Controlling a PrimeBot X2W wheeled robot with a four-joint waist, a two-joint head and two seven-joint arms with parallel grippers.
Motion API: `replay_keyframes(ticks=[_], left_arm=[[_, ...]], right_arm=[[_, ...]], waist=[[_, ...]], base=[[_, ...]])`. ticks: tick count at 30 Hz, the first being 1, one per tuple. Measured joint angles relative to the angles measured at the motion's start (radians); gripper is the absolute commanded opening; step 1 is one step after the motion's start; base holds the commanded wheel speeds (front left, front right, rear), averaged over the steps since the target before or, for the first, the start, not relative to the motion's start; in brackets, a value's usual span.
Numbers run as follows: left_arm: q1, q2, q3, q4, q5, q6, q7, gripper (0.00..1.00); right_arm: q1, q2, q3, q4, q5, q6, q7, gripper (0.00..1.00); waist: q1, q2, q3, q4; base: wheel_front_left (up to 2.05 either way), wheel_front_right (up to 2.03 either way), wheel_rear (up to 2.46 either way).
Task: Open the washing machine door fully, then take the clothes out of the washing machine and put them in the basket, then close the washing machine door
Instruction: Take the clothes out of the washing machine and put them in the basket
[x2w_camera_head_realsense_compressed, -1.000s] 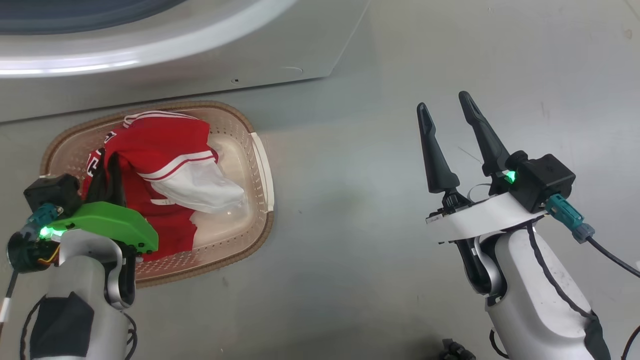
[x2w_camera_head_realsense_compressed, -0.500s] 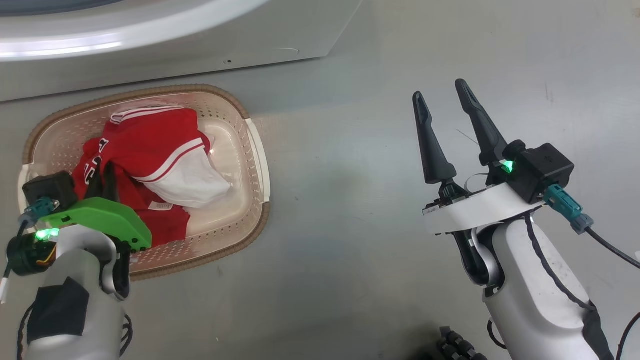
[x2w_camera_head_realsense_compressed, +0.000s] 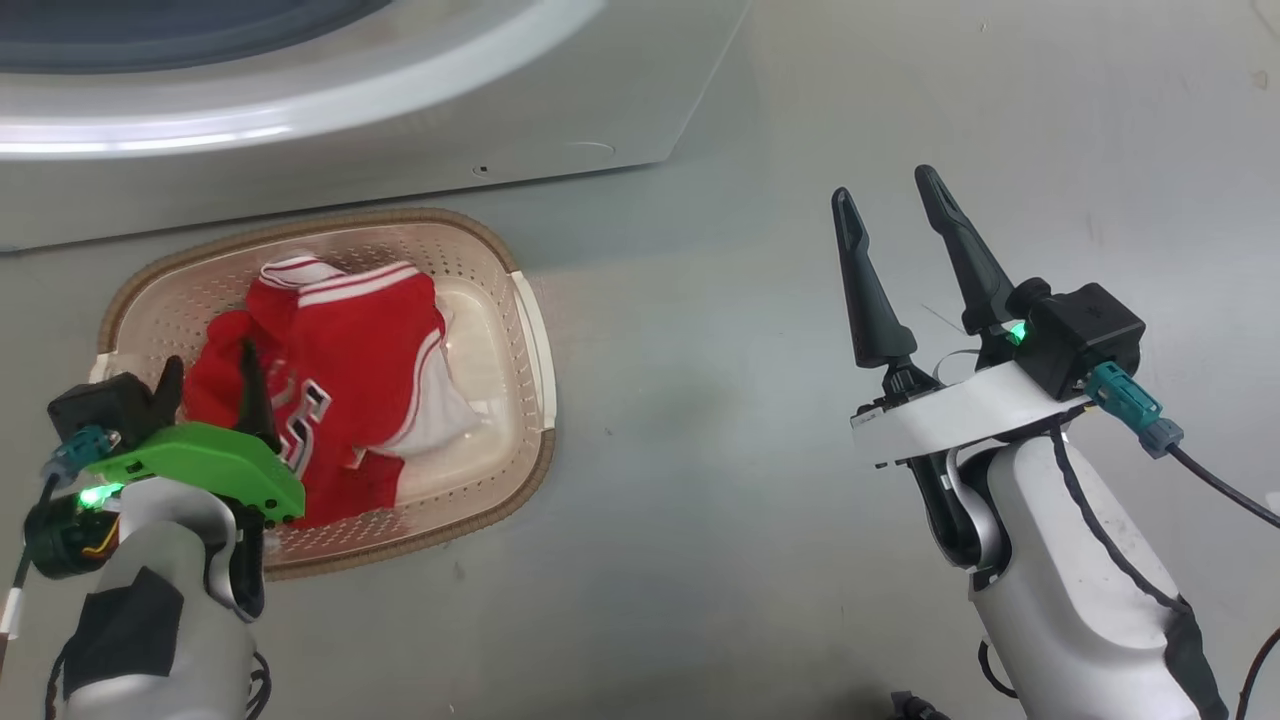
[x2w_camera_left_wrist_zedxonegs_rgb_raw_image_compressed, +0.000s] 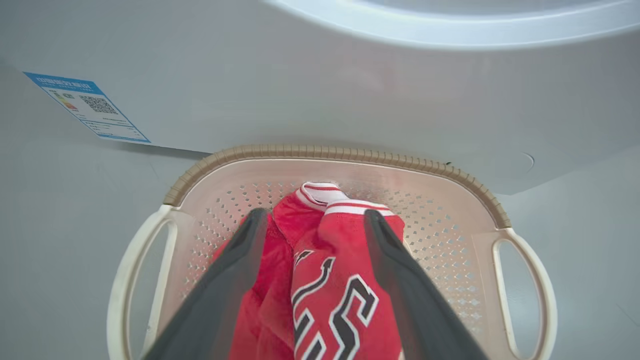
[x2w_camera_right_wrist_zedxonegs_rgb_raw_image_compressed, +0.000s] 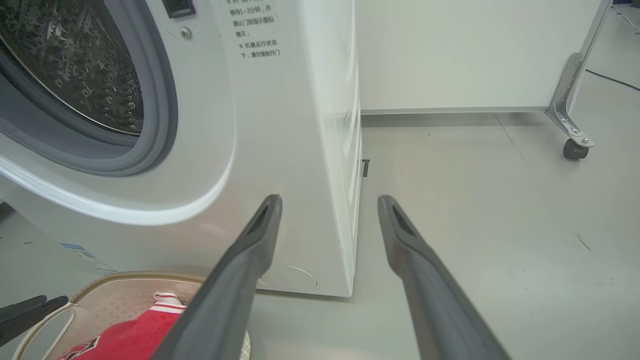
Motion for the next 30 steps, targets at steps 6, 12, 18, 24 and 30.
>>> replay_keyframes(ticks=[6,12,18,24,30], left_arm=[[0.002,-0.005,0.012,0.002,-0.009,-0.018,-0.033,1.0],[0.006,-0.006,-0.002,-0.056,0.015,-0.031,-0.042,1.0],[0.016,-0.015,-0.006,-0.192,0.041,-0.035,-0.042,1.0],[0.055,-0.019,-0.006,-0.318,0.091,-0.035,-0.042,1.0],[0.149,-0.019,-0.011,-0.374,0.119,-0.032,-0.042,1.0]], right_arm=[[0.005,0.0,-0.025,0.029,0.0,0.003,0.0,1.0],[0.045,0.0,-0.055,0.068,-0.005,0.003,0.0,1.0],[0.086,-0.008,-0.085,0.099,-0.01,0.003,0.0,1.0],[0.114,-0.01,-0.093,0.12,-0.017,0.003,0.0,1.0],[0.139,-0.008,-0.09,0.134,-0.028,0.007,0.0,1.0]], waist=[[0.0,0.0,-0.057,0.01],[0.0,0.0,-0.126,0.026],[0.0,0.0,-0.202,0.052],[0.0,0.0,-0.278,0.082],[0.0,0.0,-0.35,0.108]], base=[[0.0,0.0,0.0],[0.0,0.0,0.0],[0.0,0.0,0.0],[0.0,0.0,0.0],[0.0,0.0,0.0]])
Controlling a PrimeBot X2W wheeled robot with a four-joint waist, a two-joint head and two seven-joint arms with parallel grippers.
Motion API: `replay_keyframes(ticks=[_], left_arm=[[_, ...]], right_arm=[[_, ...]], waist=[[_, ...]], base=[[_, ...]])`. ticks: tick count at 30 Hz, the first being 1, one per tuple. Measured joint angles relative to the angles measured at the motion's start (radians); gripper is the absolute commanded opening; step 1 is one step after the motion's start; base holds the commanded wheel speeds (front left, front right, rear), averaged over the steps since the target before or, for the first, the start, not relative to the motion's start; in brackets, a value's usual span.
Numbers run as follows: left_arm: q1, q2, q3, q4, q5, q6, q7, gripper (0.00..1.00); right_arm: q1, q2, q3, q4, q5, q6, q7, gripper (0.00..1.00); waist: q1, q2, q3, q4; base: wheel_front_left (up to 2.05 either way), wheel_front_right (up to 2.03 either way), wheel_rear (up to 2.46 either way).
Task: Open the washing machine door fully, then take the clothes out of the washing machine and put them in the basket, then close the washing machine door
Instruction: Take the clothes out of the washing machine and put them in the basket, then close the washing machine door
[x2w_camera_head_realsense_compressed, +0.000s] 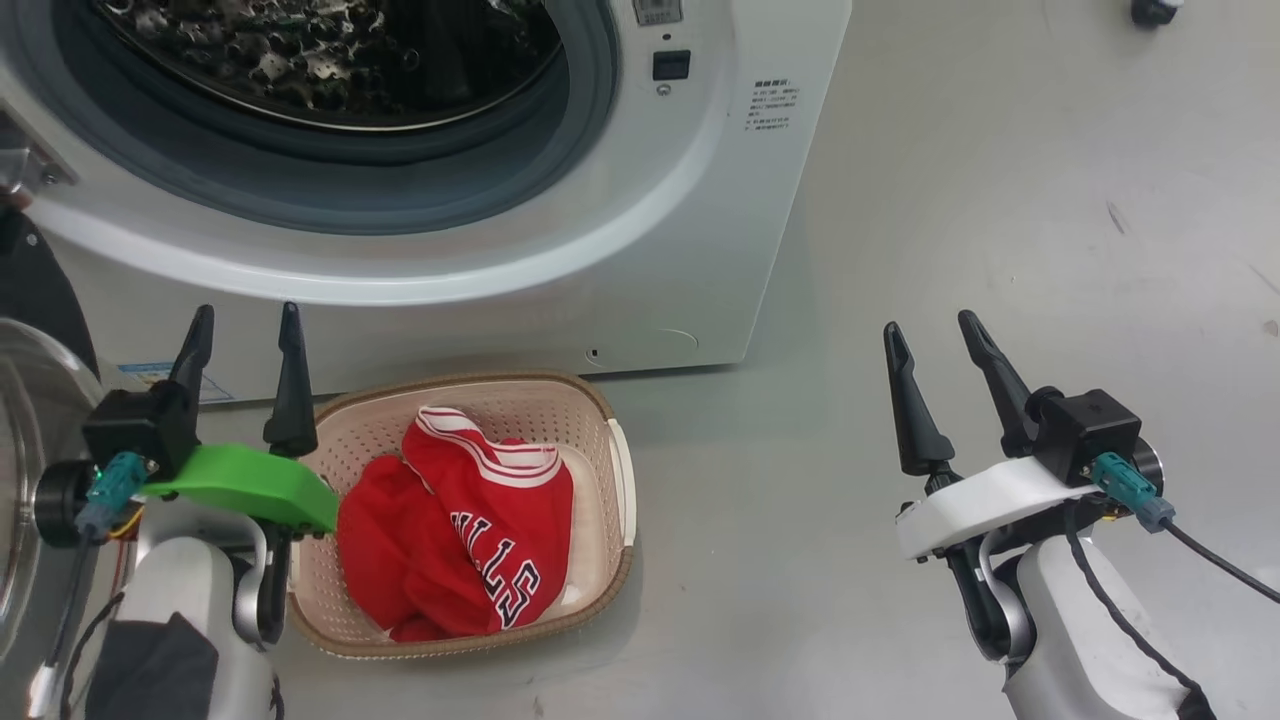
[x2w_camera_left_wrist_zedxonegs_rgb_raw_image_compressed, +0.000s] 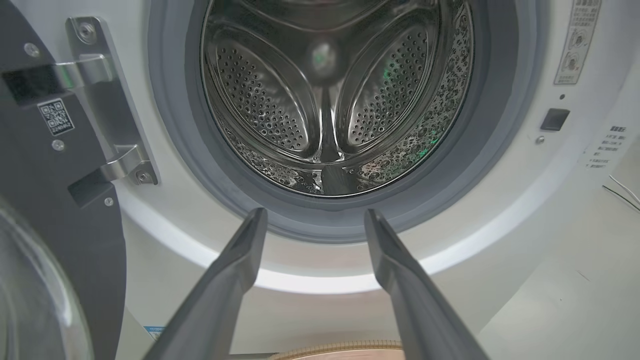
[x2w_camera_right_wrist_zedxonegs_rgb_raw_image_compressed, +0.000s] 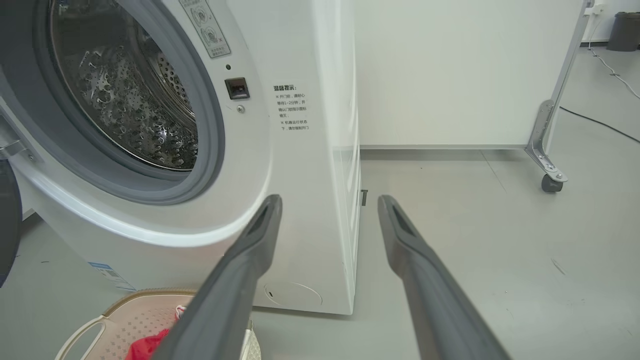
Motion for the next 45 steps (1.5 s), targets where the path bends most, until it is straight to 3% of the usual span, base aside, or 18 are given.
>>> replay_keyframes(ticks=[23,45], left_arm=[[0.29,-0.001,-0.054,-0.185,0.065,0.057,0.0,1.0],[0.44,-0.002,-0.074,-0.348,0.067,0.096,0.05,1.0]], right_arm=[[0.13,0.002,-0.006,0.011,-0.016,0.003,0.0,1.0],[0.175,0.006,-0.007,-0.006,-0.016,-0.004,0.0,1.0]], waist=[[0.0,0.0,-0.185,0.02],[0.0,0.0,-0.229,0.008]], base=[[0.0,0.0,0.0],[0.0,0.0,0.0]])
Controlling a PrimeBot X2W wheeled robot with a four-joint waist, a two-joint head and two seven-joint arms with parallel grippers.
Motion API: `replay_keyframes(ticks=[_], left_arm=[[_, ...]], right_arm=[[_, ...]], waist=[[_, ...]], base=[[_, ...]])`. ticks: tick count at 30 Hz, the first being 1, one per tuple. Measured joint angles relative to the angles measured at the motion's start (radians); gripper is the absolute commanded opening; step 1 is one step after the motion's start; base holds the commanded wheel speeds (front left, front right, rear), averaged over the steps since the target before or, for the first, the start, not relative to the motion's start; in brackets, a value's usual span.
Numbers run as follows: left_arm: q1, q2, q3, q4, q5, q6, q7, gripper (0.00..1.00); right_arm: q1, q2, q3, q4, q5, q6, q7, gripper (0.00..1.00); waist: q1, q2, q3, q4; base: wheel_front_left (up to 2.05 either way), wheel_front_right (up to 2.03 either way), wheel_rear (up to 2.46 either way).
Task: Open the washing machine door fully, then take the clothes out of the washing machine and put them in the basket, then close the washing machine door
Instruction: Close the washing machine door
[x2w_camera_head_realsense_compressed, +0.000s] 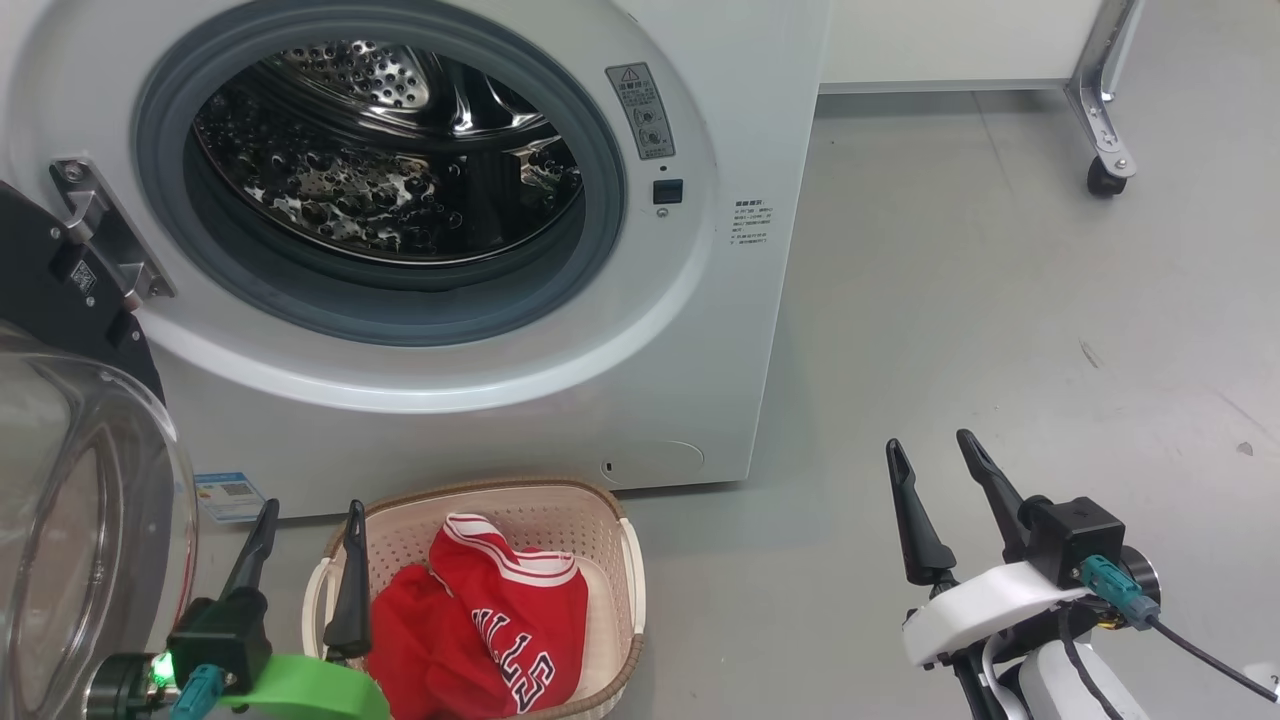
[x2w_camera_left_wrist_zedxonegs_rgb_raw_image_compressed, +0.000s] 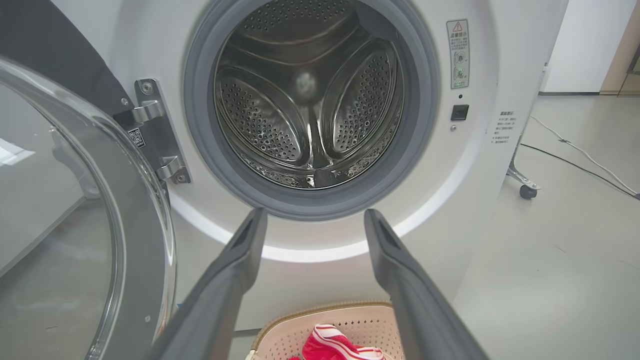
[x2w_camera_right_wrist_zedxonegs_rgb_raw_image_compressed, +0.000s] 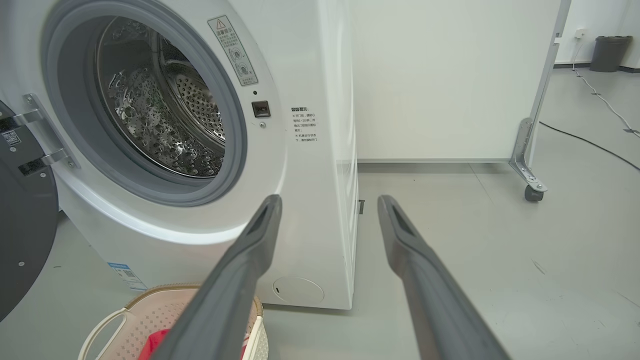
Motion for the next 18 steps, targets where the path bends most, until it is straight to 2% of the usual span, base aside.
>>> replay_keyframes(ticks=[18], left_arm=[[0.048,0.001,-0.006,-0.08,0.011,0.018,0.049,1.0]], right_arm=[[0.014,0.001,0.0,-0.007,0.0,0.0,0.0,1.0]], waist=[[0.0,0.0001,-0.002,-0.005]], base=[[-0.03,0.07,-0.04]])
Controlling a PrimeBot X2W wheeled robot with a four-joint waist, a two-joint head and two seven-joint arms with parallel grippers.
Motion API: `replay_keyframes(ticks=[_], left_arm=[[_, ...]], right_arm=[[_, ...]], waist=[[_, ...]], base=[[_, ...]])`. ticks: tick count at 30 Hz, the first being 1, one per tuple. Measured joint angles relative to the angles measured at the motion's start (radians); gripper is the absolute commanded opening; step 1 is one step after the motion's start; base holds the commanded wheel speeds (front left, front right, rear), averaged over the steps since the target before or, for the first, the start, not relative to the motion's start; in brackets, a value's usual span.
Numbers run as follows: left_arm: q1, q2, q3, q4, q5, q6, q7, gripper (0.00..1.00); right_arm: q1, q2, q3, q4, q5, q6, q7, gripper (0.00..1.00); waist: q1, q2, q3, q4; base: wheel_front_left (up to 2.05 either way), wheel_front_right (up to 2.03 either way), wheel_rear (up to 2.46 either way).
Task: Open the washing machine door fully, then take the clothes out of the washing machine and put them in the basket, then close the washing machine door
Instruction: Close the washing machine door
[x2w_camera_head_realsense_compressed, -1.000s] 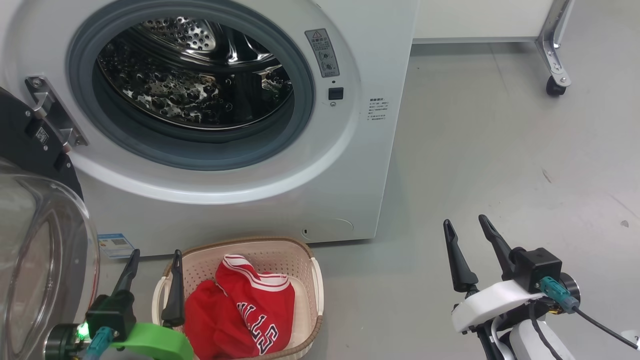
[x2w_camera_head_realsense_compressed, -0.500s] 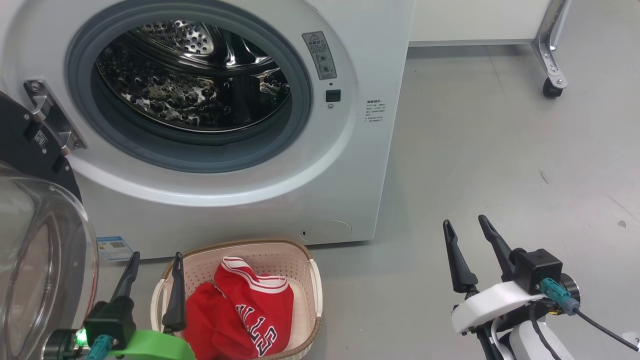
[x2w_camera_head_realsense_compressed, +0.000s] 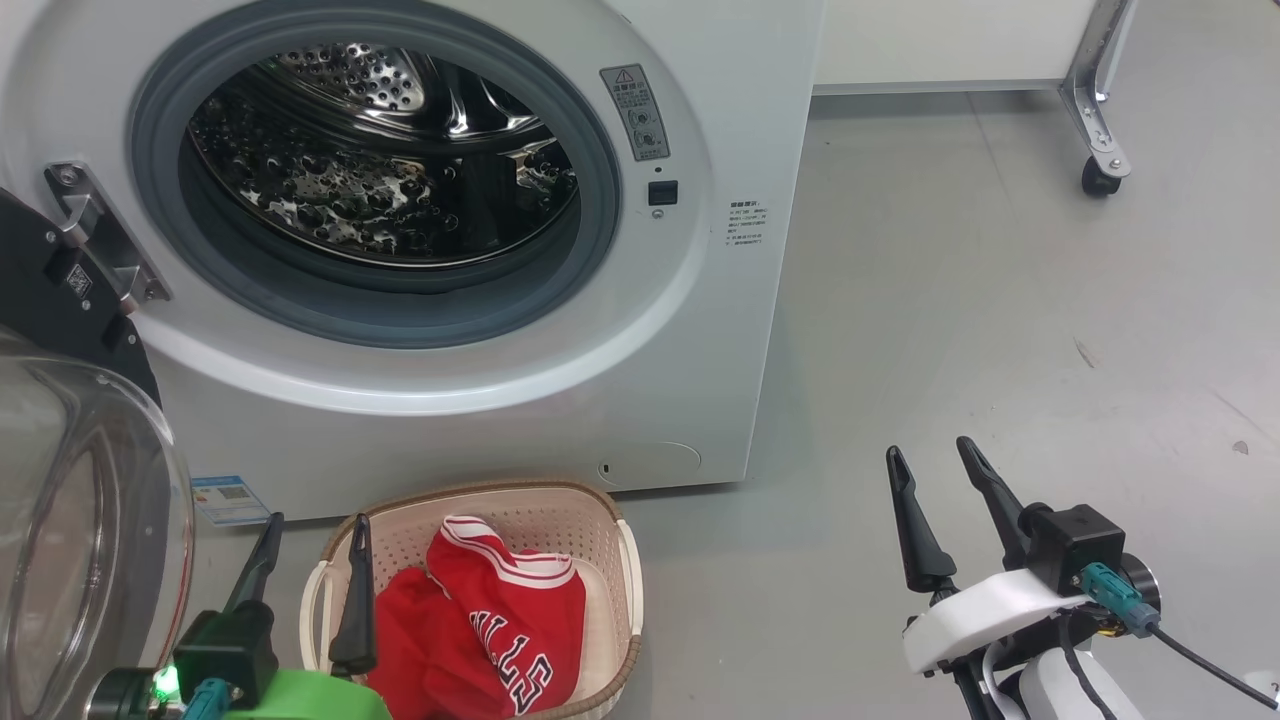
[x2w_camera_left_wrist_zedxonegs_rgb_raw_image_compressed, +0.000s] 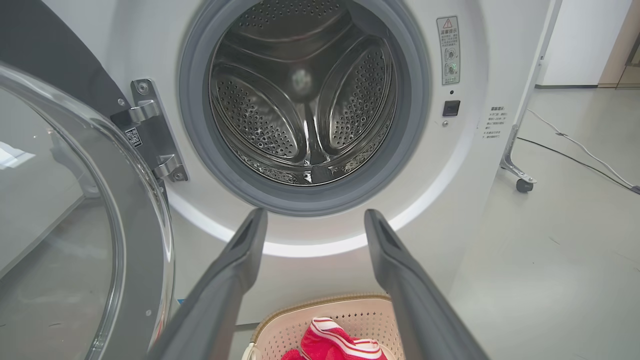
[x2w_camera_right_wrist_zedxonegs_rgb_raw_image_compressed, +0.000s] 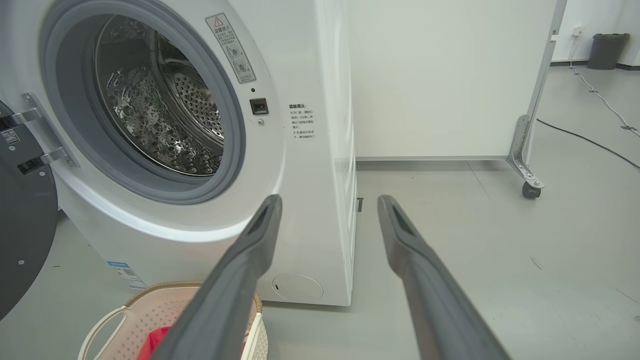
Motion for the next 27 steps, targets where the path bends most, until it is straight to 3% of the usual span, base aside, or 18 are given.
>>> replay_keyframes(ticks=[27], left_arm=[[0.036,0.002,-0.008,-0.077,0.007,0.009,0.047,1.0]], right_arm=[[0.002,0.002,-0.003,-0.005,0.0,0.0,0.0,1.0]], waist=[[0.0,0.0,0.002,0.005]], base=[[-0.24,0.26,-0.02]])
